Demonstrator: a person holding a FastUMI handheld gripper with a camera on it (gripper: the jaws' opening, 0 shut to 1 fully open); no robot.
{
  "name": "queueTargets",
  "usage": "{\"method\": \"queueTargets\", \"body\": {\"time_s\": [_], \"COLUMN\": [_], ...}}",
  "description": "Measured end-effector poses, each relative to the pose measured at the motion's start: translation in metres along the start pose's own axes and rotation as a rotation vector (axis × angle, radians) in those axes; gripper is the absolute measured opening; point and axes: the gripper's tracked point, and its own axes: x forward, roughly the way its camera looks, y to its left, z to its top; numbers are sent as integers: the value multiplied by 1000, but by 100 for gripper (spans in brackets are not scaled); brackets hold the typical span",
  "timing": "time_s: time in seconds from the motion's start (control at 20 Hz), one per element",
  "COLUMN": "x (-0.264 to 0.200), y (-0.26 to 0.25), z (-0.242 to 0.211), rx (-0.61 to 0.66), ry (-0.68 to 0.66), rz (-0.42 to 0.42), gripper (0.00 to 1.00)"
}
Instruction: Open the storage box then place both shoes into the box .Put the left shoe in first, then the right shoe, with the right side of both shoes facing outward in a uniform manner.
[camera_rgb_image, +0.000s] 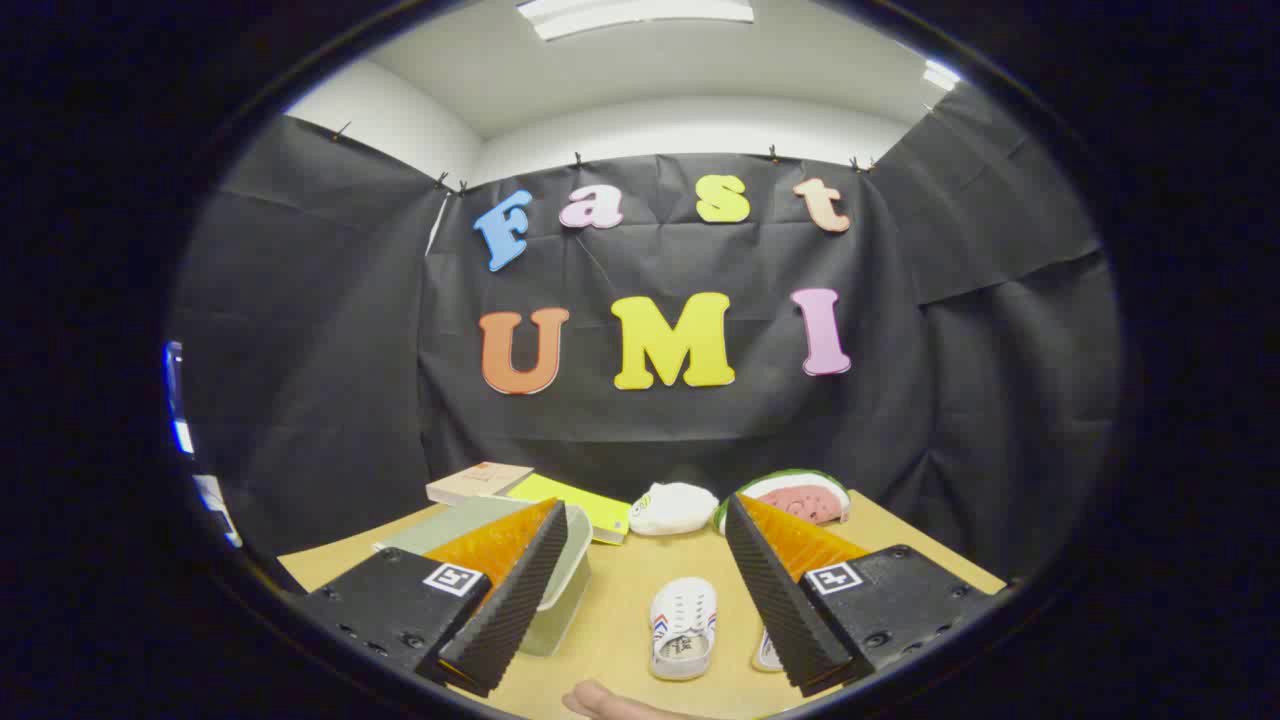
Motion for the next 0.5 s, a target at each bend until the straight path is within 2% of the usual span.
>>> {"method": "queueTargets", "body": {"time_s": [0.5], "x": [22], "y": [-35], "z": [-34], "rx": [4], "ry": [75], "rz": [-7], "gripper": [100]}}
